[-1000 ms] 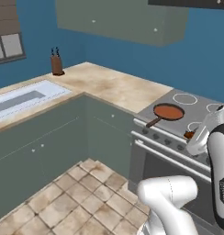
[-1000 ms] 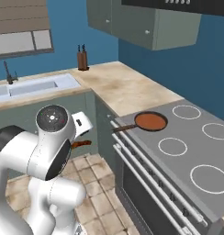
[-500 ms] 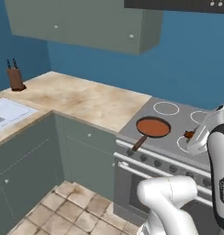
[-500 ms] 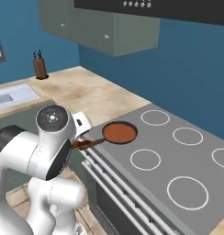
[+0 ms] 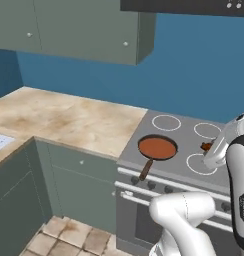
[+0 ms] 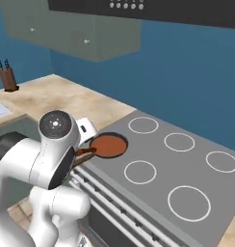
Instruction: Retrieve the chicken drumstick from the fridge and place it on the saucepan with marinade on the stove.
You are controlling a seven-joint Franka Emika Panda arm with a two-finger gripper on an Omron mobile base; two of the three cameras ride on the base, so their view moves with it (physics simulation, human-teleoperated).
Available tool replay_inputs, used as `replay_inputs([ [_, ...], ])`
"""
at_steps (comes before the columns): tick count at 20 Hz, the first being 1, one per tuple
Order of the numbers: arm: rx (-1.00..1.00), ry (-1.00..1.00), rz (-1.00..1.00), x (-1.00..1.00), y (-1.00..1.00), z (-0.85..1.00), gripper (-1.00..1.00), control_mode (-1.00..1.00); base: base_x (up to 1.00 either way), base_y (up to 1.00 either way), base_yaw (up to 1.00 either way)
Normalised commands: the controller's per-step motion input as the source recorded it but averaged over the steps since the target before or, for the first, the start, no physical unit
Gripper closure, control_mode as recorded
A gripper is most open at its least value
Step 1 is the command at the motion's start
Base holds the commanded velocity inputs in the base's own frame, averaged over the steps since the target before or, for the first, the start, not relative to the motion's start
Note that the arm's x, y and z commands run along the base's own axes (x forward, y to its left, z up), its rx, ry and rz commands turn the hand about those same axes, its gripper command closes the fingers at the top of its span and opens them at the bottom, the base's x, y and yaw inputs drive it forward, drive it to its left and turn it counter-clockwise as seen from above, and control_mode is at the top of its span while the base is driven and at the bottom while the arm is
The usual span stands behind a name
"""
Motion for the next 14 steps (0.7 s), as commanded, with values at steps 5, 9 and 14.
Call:
replay_inputs([
  [5,0.0,0.0,0.0,0.0,0.0,0.0,1.0,1.0,0.44,0.01,-0.32],
  [9,0.0,0.0,0.0,0.0,0.0,0.0,1.0,1.0,0.34,0.25,-0.36],
  [14,0.0,0.0,0.0,0.0,0.0,0.0,1.0,1.0,0.29,0.48,-0.42],
])
